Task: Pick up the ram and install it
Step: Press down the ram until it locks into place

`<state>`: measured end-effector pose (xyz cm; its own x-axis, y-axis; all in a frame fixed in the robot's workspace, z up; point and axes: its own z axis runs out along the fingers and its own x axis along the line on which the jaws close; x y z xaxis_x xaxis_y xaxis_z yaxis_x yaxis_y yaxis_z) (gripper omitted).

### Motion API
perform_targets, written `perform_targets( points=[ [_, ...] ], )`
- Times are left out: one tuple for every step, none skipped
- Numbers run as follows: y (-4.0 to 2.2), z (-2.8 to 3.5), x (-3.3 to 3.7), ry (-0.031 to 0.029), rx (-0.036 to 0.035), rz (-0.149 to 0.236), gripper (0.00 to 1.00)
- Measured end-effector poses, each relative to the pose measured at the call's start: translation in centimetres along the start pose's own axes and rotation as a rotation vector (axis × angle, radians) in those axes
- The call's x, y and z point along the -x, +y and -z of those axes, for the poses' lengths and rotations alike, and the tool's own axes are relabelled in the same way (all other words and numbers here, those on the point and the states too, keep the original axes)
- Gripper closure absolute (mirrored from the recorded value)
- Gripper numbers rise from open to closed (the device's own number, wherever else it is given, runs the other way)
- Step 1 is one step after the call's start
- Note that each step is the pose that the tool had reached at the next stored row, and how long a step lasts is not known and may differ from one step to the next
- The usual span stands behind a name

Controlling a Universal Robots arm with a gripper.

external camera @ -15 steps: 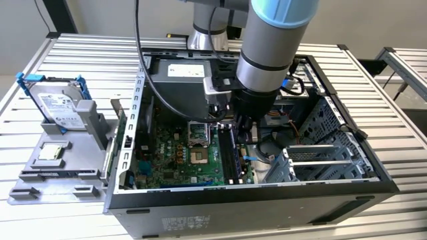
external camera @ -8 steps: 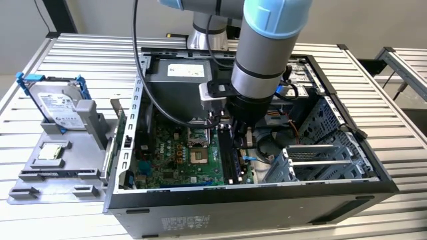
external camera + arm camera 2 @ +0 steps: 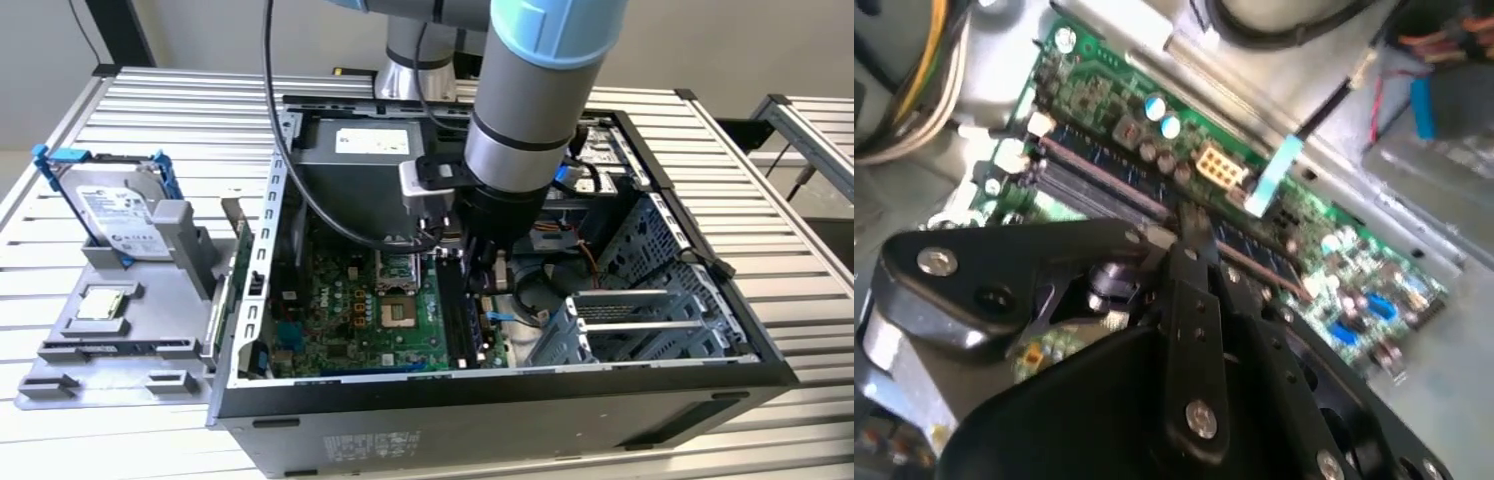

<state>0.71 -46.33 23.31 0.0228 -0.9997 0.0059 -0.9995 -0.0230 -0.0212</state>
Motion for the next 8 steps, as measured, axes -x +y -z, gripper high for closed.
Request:
perform_targets(
  points=[
    [-0.01, 0.44, 0.0, -0.0002, -0.0001, 0.0, 1.0],
    [-0.02, 0.93, -0.01, 0.0001, 0.0, 0.0, 1.0],
    [-0.03, 1.36, -0.01, 0.0002, 0.0, 0.0, 1.0],
    [-0.04, 1.84, -0.01, 0.0002, 0.0, 0.0, 1.0],
    [-0.05, 2.31, -0.02, 0.0003, 0.0, 0.0, 1.0],
    [-0.06, 2.75, -0.02, 0.0001, 0.0, 0.0, 1.0],
    [-0.07, 3.21, -0.02, 0.0002, 0.0001, 0.0, 1.0],
    [-0.08, 3.66, -0.03, 0.0003, 0.0, 0.0, 1.0]
  ],
)
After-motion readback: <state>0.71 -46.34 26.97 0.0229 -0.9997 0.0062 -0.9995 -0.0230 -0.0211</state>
